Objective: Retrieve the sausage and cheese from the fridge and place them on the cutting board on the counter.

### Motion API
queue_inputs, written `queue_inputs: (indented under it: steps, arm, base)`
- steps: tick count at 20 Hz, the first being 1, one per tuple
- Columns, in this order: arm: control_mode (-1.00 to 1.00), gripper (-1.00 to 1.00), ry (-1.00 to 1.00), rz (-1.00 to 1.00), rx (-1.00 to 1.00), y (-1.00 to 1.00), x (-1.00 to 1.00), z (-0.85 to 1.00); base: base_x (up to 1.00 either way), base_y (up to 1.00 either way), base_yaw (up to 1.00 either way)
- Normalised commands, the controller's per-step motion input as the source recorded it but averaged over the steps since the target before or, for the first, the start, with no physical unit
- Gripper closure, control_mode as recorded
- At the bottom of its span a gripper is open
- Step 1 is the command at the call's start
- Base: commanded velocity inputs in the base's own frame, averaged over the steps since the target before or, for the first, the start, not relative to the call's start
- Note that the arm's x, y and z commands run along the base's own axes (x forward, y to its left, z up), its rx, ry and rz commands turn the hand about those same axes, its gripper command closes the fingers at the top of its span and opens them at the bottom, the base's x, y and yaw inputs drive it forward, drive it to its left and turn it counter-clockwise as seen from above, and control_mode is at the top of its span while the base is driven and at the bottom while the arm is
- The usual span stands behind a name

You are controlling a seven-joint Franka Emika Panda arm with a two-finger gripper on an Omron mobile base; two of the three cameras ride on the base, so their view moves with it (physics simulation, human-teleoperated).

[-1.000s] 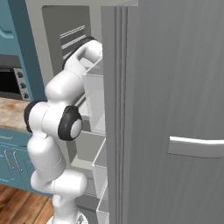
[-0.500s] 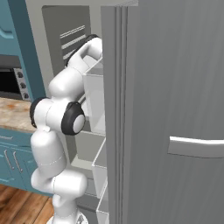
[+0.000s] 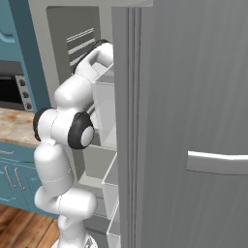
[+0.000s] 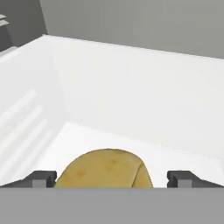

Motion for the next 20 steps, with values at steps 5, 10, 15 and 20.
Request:
queue_inputs:
  steps: [5, 10, 15, 20]
  arm:
    - [-1.0, -1.0, 0.0, 0.0, 0.0, 0.0, 0.14, -0.13]
    - [-1.0, 1.0, 0.07, 0.0, 0.0, 0.05, 0.02, -0.23]
    - [-1.0, 1.0, 0.01, 0.0, 0.0, 0.01, -0.03, -0.26]
    - [-1.0, 1.0, 0.0, 0.0, 0.0, 0.0, -0.4, -0.08]
  base:
    - [0.0, 0.0, 0.0]
    - [0.0, 0.0, 0.0]
    - [0.0, 0.0, 0.0]
    - [0.0, 0.0, 0.0]
